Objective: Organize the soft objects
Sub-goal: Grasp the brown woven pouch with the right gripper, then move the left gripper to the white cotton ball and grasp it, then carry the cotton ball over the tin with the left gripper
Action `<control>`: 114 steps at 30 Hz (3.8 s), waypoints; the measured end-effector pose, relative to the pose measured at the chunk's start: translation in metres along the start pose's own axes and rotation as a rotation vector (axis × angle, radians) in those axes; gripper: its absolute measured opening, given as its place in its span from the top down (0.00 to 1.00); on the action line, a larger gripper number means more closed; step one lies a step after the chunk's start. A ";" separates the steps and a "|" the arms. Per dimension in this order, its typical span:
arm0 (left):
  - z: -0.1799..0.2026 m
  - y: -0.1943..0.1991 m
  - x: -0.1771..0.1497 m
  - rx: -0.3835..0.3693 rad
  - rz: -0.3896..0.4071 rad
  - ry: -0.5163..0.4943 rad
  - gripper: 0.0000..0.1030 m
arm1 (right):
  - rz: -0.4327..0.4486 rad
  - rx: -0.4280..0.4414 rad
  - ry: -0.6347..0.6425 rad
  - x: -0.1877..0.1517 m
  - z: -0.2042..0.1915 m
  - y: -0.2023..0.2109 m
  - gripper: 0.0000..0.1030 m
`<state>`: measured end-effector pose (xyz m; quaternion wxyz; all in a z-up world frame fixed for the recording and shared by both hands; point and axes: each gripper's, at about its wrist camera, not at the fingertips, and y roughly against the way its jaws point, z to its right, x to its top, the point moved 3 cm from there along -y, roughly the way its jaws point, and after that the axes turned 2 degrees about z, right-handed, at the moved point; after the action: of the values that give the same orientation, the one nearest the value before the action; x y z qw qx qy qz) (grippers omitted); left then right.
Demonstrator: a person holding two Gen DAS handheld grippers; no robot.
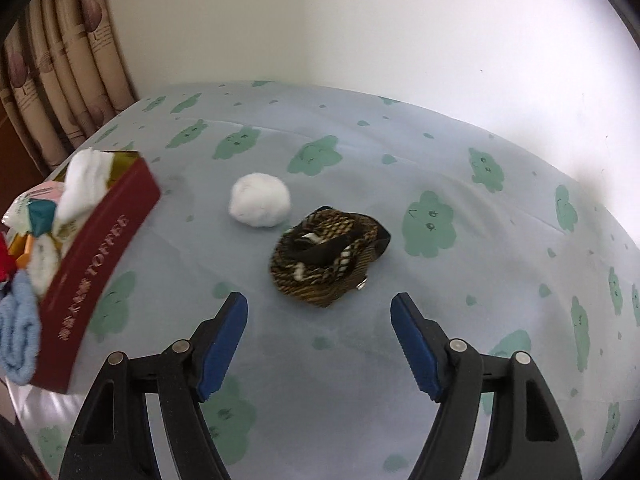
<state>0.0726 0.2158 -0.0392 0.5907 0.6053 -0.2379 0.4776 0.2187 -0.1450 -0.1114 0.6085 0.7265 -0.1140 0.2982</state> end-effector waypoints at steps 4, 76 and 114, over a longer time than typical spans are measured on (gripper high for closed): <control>0.003 0.001 -0.001 0.000 0.012 -0.020 0.41 | 0.014 -0.004 0.015 0.004 0.005 -0.011 0.26; 0.277 -0.154 -0.044 -0.257 -0.434 -0.277 0.41 | 0.055 -0.064 -0.136 -0.076 0.116 0.045 0.67; 0.288 -0.146 -0.047 -0.207 -0.419 -0.302 0.74 | 0.054 -0.046 -0.153 -0.076 0.116 0.046 0.66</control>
<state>0.2625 -0.0407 -0.1068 0.6931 0.6422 -0.2404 0.2222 0.1681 -0.2817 -0.1268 0.6063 0.7297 -0.1863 0.2555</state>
